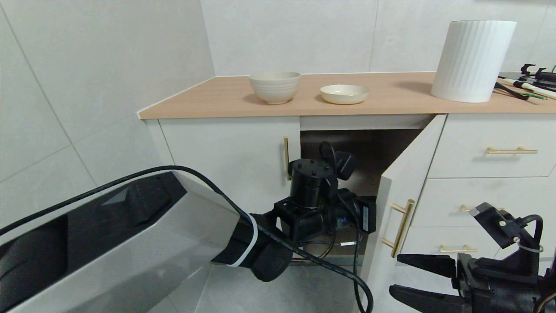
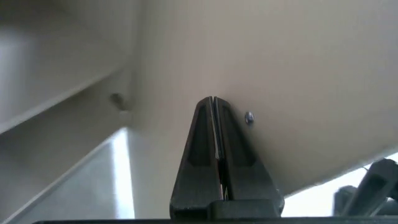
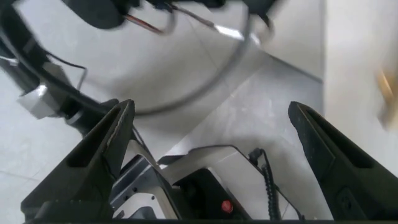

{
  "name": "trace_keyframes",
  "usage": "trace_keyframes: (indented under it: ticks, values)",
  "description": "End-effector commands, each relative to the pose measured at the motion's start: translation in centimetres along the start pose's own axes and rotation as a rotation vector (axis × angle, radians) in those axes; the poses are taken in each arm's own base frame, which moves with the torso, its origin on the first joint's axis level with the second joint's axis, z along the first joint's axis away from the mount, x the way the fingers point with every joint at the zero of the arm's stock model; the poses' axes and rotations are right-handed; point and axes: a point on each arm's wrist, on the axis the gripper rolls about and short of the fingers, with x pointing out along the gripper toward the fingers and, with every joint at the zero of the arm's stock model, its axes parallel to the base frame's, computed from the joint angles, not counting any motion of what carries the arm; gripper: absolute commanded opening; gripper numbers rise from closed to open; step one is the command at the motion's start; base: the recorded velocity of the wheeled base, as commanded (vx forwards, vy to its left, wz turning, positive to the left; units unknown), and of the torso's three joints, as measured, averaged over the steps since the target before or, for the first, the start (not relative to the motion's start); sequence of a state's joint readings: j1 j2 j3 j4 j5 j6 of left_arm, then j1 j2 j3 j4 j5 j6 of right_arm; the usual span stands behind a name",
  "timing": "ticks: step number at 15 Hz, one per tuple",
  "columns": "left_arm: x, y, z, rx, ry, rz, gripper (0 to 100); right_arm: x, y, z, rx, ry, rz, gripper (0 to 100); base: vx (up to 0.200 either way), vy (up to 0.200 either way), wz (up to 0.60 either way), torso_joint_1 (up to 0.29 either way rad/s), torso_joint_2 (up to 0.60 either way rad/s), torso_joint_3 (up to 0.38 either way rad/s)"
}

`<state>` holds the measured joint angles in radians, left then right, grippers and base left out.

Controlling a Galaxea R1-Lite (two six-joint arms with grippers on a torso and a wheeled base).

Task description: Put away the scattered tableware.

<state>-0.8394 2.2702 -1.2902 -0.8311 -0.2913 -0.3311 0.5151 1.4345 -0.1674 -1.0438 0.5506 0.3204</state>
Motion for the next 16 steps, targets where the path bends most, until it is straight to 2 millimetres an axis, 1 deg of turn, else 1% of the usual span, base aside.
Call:
trace_keyframes:
  ticks: [1,2,3,4,5,6,7,8,9,10,11,12,13,15,16]
  values:
    - [1.1,-3.4,0.0,0.016,0.007,-0.075,0,-1.2,1.2,1.1,-0.049,-0.075,0.029,100,0.0,0.0,0.0,0.0,0.0,0.0]
    - [0.9,-8.3,0.2,0.034,0.019,-0.16,0,-2.5,2.5,2.0,-0.097,-0.143,0.074,100,0.0,0.0,0.0,0.0,0.0,0.0]
    - [0.1,-10.0,0.8,0.043,0.008,-0.185,0,-3.1,3.5,2.5,-0.121,-0.171,0.114,100,0.0,0.0,0.0,0.0,0.0,0.0]
    - [-1.0,-10.5,1.5,0.046,-0.004,-0.18,0,-3.4,3.9,2.7,-0.125,-0.173,0.125,100,0.0,0.0,0.0,0.0,0.0,0.0]
    - [-2.1,-9.8,2.3,0.04,-0.015,-0.153,0,-3.4,4.0,2.8,-0.116,-0.156,0.117,100,0.0,0.0,0.0,0.0,0.0,0.0]
    - [-2.9,-8.7,2.7,0.036,-0.023,-0.115,0,-3.3,3.9,2.8,-0.109,-0.146,0.114,100,0.0,0.0,0.0,0.0,0.0,0.0]
    - [-4.1,-7.1,3.0,0.025,-0.023,-0.06,0,-3.2,3.9,2.8,-0.105,-0.139,0.111,100,0.0,0.0,0.0,0.0,0.0,0.0]
    - [-4.1,-7.1,3.0,0.025,-0.023,-0.06,0,-3.2,3.9,2.8,-0.105,-0.139,0.111,100,0.0,0.0,0.0,0.0,0.0,0.0]
    - [-6.6,-3.7,2.6,0.009,-0.036,0.062,0,-2.6,3.5,2.8,-0.093,-0.12,0.102,100,0.0,0.0,0.0,0.0,0.0,0.0]
    - [-7.9,-2.3,2.6,0.011,-0.073,0.119,0,-2.0,3.1,3.0,-0.085,-0.109,0.093,100,0.0,0.0,0.0,0.0,0.0,0.0]
    - [-8.0,-2.2,2.6,0.011,-0.078,0.124,0,-1.9,3.1,3.0,-0.085,-0.109,0.093,100,0.0,0.0,0.0,0.0,0.0,0.0]
    - [-11.3,0.3,3.2,0.007,-0.136,0.224,0,-0.4,1.9,4.0,-0.071,-0.102,0.055,100,0.0,0.0,0.0,0.0,0.0,0.0]
    - [-13.8,1.3,3.7,0.006,-0.154,0.279,0,0.7,1.0,4.7,-0.07,-0.102,0.029,100,0.0,0.0,0.0,0.0,0.0,0.0]
    - [-17.7,2.5,4.6,0.01,-0.188,0.367,0,3.0,-0.7,6.0,-0.082,-0.11,-0.036,100,0.0,0.0,0.0,0.0,0.0,0.0]
    - [-21.1,2.9,5.2,0.051,-0.197,0.452,0,5.2,-2.5,7.0,-0.121,-0.116,-0.102,100,0.0,0.0,0.0,0.0,0.0,0.0]
